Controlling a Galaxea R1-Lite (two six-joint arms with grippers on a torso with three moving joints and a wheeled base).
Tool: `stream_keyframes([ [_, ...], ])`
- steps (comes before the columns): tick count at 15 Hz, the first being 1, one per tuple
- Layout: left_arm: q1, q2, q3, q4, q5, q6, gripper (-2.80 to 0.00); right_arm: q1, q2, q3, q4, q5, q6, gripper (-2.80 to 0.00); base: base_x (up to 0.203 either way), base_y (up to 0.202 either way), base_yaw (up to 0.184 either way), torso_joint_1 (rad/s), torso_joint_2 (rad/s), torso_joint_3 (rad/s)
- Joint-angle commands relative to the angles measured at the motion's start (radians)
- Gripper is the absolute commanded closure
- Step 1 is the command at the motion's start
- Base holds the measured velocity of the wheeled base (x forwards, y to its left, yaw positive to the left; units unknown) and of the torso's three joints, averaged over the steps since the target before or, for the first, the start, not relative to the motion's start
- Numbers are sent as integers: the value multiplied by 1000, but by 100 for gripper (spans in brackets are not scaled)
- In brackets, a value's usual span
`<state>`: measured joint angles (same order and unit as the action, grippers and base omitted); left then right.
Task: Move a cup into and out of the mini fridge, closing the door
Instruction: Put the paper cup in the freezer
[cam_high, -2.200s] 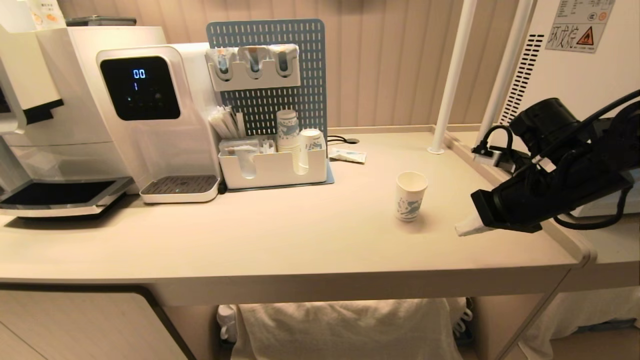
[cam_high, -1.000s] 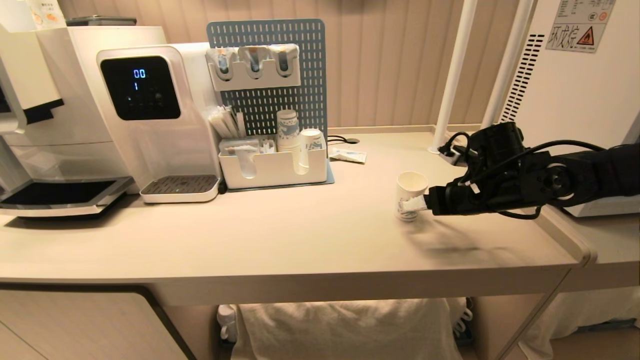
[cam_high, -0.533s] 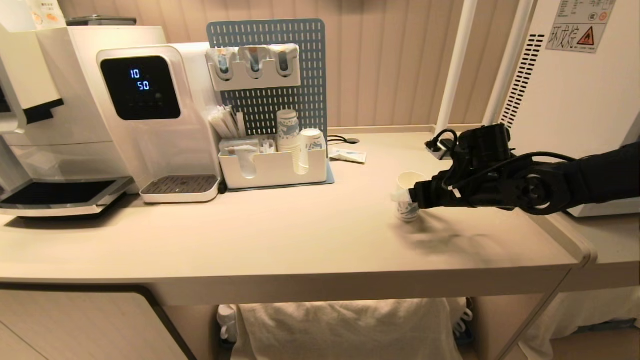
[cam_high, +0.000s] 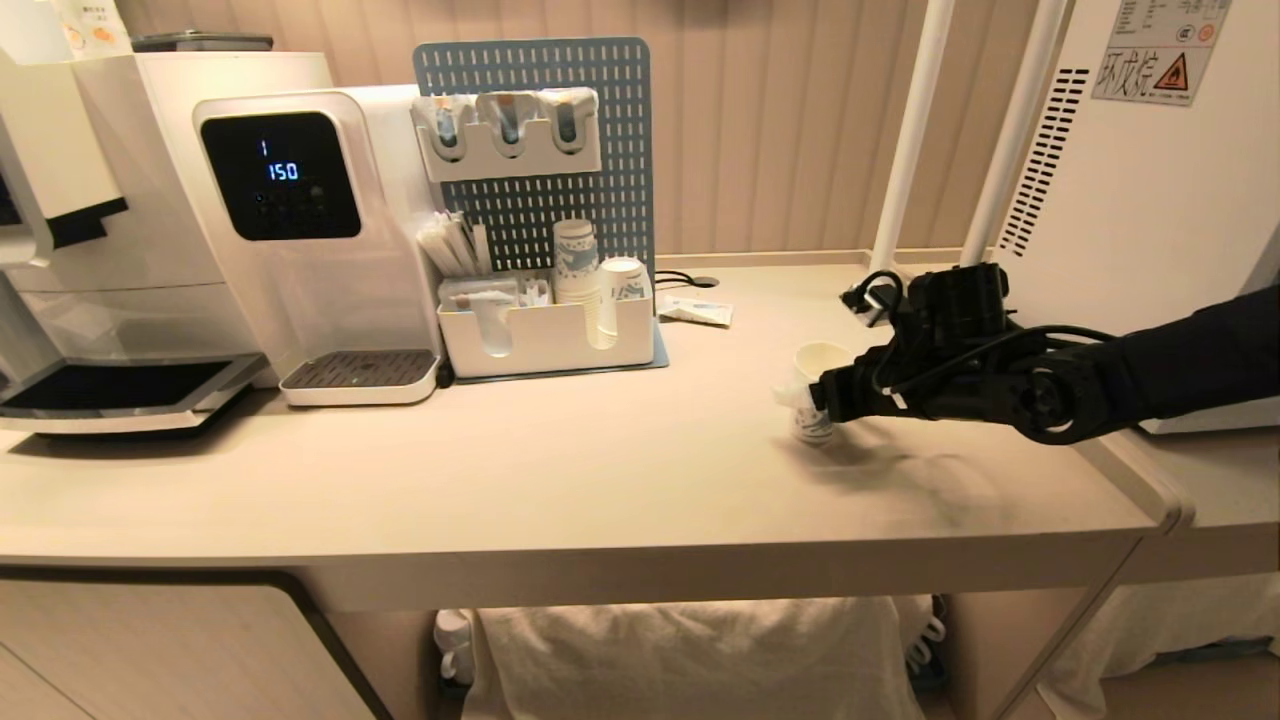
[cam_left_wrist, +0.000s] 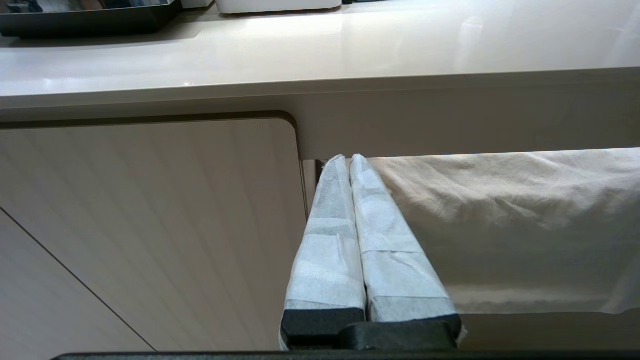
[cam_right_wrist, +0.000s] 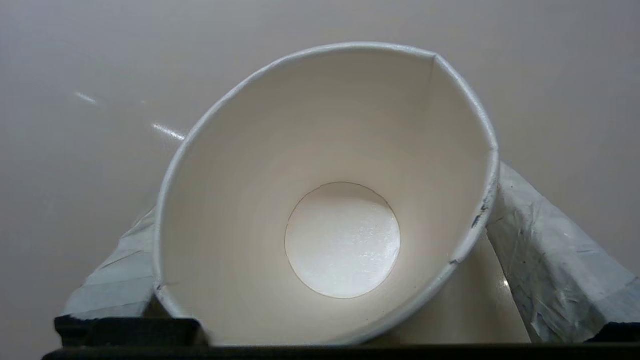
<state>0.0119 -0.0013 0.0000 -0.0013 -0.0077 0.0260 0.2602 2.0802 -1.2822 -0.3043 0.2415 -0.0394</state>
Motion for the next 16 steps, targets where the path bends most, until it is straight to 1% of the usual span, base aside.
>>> stream_keyframes([
  [1,0,0,0,0,0,0,0,1,13,15,-48,2,-2,-280,0,0,0,0,0,0],
  [3,0,1,0,0,0,0,0,1,18,19,-82,0,-2,-280,0,0,0,0,0,0],
  [4,0,1,0,0,0,0,0,1,20,27,-107,0,-1,0,0,0,0,0,0,0],
  [6,0,1,0,0,0,0,0,1,23,43,-142,1,-1,0,0,0,0,0,0,0],
  [9,0,1,0,0,0,0,0,1,17,47,-127,-1,-18,0,0,0,0,0,0,0],
  [13,0,0,0,0,0,0,0,1,-1,31,-127,-4,-19,0,0,0,0,0,0,0],
  [16,0,1,0,0,0,0,0,-2,-60,16,-105,-19,-17,0,0,0,0,0,0,0],
])
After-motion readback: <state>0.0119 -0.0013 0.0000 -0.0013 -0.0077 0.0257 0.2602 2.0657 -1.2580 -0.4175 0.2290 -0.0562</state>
